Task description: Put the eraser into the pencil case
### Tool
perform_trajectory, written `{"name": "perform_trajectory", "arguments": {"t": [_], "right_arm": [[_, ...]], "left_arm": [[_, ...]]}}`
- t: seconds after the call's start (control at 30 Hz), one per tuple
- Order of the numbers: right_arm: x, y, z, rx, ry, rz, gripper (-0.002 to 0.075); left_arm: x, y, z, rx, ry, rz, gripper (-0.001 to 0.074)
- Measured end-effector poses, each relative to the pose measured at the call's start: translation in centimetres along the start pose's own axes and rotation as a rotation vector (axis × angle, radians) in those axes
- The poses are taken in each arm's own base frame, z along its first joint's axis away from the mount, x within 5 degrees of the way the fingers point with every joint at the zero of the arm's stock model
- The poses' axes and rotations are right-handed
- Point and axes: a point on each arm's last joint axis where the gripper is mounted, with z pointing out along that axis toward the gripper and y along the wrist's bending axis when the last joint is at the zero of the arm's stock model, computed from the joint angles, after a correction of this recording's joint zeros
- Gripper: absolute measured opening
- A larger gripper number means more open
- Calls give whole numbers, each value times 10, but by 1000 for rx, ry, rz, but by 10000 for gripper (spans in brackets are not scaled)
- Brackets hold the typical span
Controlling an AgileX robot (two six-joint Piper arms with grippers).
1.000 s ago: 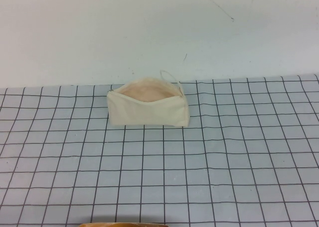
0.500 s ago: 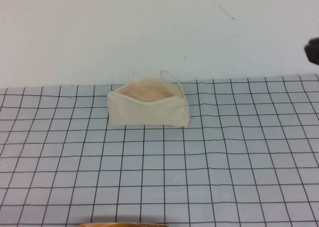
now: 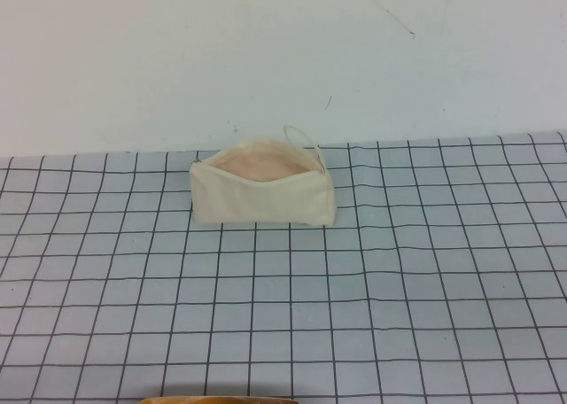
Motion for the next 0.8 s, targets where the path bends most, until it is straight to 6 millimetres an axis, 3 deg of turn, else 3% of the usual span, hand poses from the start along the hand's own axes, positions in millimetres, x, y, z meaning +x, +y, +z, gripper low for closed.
{"name": "perform_trajectory", "arguments": {"t": [0.2, 0.43, 0.63, 0.8], "right_arm": [[54, 8, -16, 145, -16, 56, -1], [107, 20, -12, 226, 57, 132, -1], [126, 26, -11, 204, 172, 174, -1], [128, 27, -11, 199, 191, 174, -1]], "left_arm": [[0, 0, 0, 0, 0, 0, -1], [0, 0, 0, 0, 0, 0, -1], [0, 0, 0, 0, 0, 0, -1], [0, 0, 0, 0, 0, 0, -1]]}}
